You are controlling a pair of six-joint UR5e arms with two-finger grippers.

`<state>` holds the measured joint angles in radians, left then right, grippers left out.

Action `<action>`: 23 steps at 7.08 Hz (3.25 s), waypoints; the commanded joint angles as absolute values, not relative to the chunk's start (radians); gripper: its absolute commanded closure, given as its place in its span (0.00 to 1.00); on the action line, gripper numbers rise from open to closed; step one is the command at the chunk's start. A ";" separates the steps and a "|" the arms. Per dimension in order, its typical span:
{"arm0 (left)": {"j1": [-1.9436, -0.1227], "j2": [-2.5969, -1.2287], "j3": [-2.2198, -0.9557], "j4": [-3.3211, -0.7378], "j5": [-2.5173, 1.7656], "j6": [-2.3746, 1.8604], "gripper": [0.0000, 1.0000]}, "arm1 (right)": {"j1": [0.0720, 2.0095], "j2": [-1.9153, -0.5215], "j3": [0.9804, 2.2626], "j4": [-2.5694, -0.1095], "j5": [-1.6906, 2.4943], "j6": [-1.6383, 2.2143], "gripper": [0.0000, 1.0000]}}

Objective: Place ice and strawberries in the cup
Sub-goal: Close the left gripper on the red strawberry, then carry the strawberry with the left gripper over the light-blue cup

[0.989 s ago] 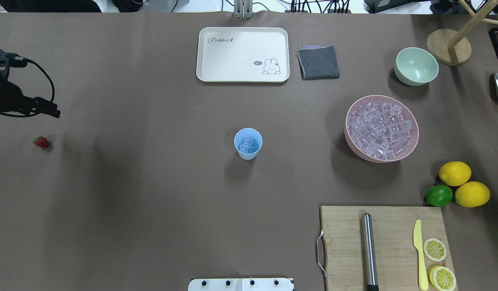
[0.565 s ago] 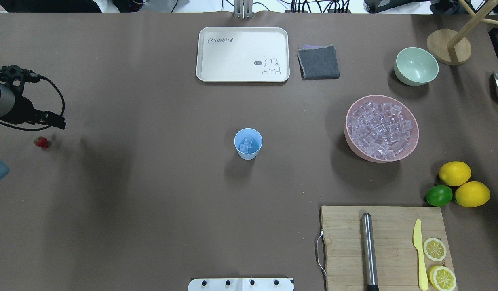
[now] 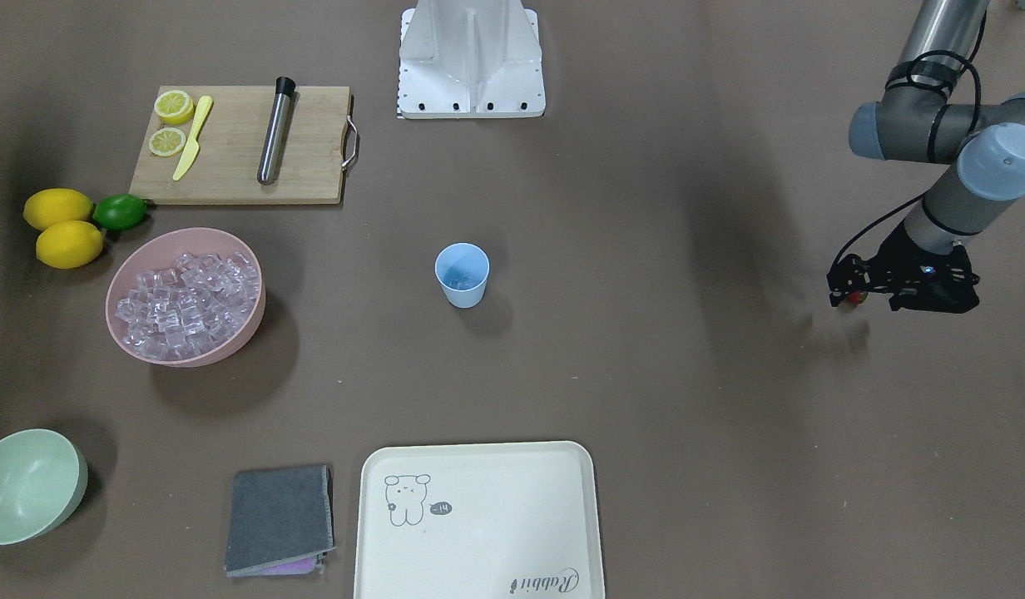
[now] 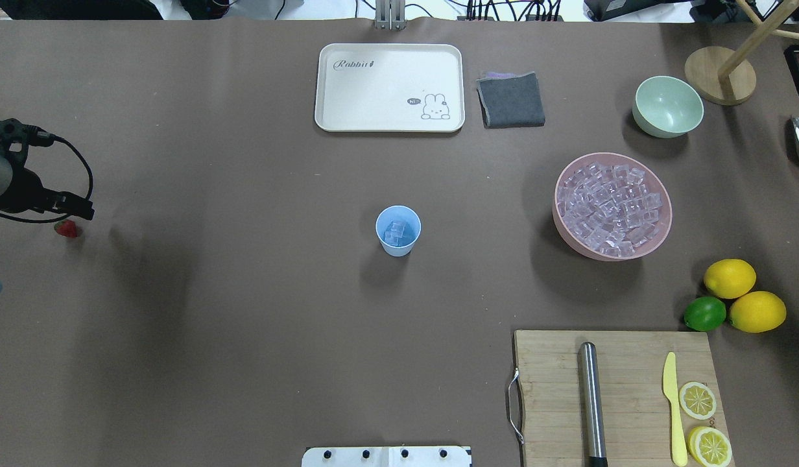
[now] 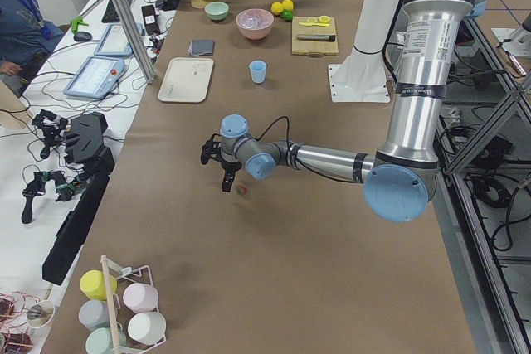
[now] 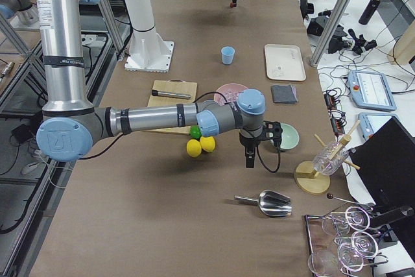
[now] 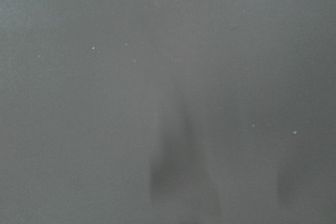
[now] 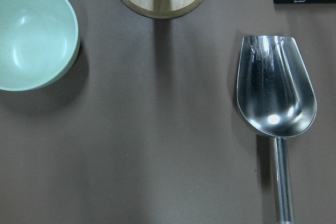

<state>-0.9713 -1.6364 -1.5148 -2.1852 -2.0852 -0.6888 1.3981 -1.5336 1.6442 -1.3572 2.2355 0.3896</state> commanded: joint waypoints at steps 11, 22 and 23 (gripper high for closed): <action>-0.928 -1.589 -1.532 -2.257 -2.086 -0.699 1.00 | 1.399 -1.543 1.664 -1.355 2.220 0.390 0.00; -0.803 -2.112 -1.764 -1.710 -2.119 -1.069 1.00 | 1.401 -1.554 1.674 -1.348 2.230 0.400 0.00; -0.716 -2.155 -1.756 -1.710 -2.038 -1.138 1.00 | 1.401 -1.554 1.672 -1.348 2.229 0.400 0.00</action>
